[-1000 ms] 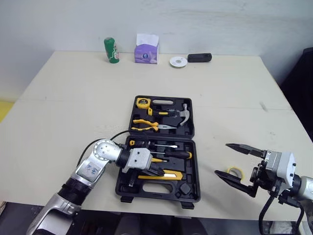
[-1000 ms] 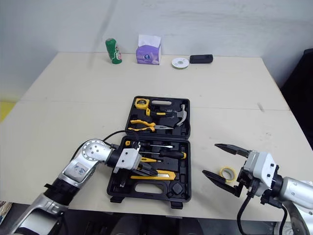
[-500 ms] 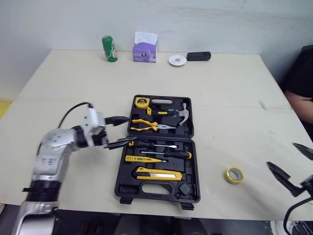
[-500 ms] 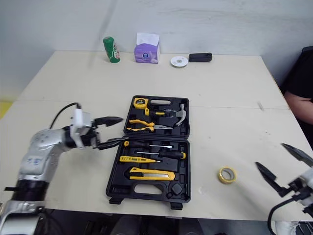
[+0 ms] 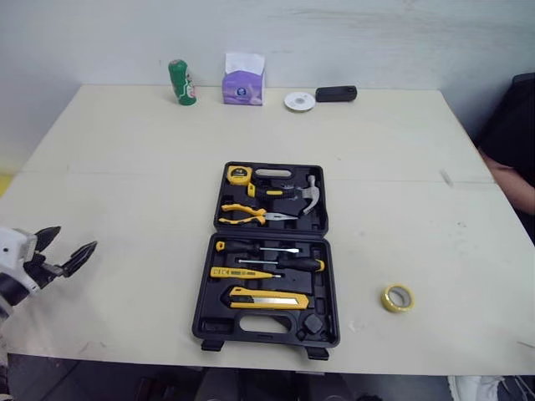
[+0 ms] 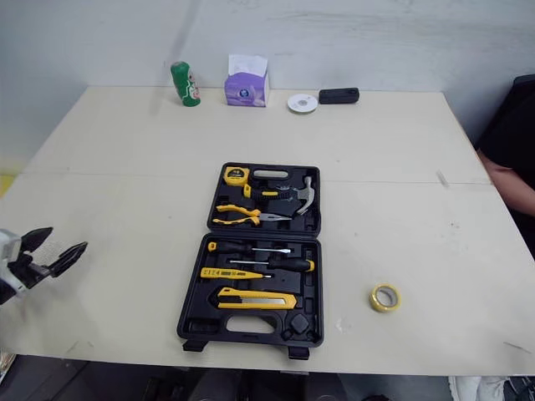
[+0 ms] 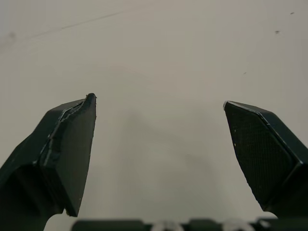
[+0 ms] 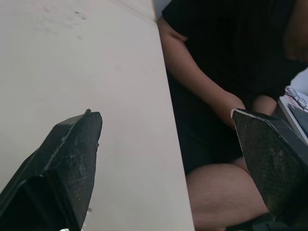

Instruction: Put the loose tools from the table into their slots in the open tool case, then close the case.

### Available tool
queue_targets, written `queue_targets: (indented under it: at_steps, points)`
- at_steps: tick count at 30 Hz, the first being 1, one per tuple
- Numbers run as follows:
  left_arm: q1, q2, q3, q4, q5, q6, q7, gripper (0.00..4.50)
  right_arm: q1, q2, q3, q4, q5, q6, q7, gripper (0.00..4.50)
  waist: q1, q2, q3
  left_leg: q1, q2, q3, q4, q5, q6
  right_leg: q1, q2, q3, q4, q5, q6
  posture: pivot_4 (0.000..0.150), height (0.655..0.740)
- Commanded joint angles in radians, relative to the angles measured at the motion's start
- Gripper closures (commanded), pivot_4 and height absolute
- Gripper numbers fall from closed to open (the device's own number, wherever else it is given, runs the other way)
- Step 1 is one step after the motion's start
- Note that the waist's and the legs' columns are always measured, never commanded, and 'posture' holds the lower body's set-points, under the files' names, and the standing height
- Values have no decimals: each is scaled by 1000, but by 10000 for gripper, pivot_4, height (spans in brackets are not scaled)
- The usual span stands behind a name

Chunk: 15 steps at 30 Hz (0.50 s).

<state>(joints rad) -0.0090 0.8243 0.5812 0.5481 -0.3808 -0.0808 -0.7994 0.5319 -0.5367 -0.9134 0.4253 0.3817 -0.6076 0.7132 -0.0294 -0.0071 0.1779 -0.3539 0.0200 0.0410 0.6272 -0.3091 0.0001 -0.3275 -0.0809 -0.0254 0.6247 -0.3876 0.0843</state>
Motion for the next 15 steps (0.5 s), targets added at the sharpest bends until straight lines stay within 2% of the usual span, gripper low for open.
queue_targets:
  at_steps: [1,7,15]
  points:
    - [12,-6,53,12,-15,-20,37,348,27,-8,-31,41,8,-38,-37,0,1,0,0,0,0,0,0,-2,-3,0,0,0,0,0,0,1500,7400]
    - [-13,-19,49,-77,-78,37,5,348,-13,-15,21,-29,42,-21,-37,0,0,0,0,0,0,0,0,-2,-4,-1,0,0,1,0,-1,1500,7400]
    - [-102,-58,-110,-388,-156,186,-85,348,-87,-46,106,-236,71,83,-31,0,0,2,0,0,0,1,0,1,1,-1,0,0,1,0,0,1500,7400]
